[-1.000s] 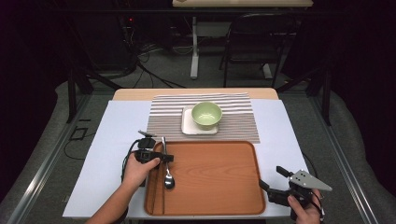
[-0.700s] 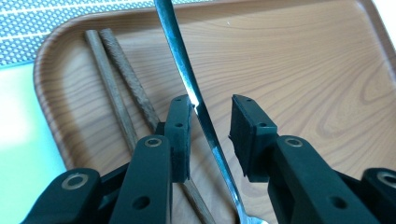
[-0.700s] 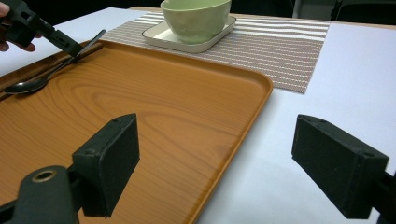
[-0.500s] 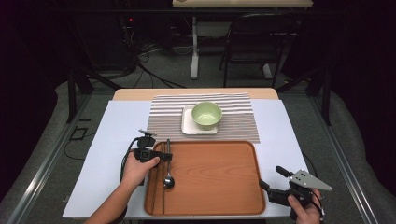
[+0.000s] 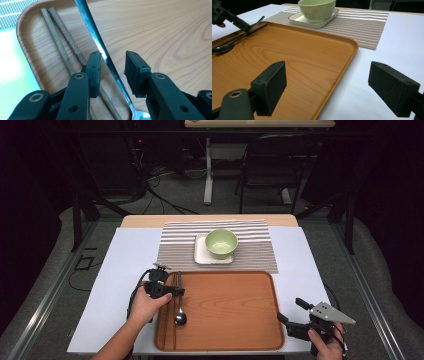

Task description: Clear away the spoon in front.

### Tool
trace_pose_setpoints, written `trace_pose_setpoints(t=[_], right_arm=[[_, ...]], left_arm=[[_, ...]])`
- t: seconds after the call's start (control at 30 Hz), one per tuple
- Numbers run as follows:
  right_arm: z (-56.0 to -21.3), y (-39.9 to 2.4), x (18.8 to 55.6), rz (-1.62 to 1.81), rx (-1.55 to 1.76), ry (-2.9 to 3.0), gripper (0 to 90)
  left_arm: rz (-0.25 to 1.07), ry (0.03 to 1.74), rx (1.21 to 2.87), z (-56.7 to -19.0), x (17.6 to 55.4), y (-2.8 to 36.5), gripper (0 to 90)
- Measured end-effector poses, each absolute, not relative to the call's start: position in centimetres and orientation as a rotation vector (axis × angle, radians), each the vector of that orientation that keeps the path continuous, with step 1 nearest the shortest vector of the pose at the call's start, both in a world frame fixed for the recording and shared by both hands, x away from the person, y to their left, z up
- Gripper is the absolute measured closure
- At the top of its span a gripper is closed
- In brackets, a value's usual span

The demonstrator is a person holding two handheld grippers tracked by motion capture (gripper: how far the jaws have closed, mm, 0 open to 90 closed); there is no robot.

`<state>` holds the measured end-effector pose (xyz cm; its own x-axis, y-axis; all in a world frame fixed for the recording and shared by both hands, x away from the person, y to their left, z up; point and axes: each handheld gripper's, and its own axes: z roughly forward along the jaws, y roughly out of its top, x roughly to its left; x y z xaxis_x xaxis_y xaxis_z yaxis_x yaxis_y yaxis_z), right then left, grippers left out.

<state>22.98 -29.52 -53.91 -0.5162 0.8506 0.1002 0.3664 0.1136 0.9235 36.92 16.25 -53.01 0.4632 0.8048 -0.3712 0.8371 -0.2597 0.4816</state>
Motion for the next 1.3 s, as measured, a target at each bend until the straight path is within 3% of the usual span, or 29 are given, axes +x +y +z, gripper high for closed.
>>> trace_pose_setpoints(t=[0.33,0.73,1.3], right_arm=[[-54.0,-29.5,23.1,1.398,1.180,1.939,14.7],[-54.0,-29.6,23.1,1.401,1.181,1.939,14.7],[-54.0,-29.6,23.1,1.400,1.183,1.938,14.7]], left_arm=[[-0.110,1.397,1.986,-53.7,38.7,16.8,64.5],[-0.072,1.419,1.925,-53.1,41.5,17.0,64.1],[-0.020,1.398,1.924,-52.1,42.1,16.7,59.4]])
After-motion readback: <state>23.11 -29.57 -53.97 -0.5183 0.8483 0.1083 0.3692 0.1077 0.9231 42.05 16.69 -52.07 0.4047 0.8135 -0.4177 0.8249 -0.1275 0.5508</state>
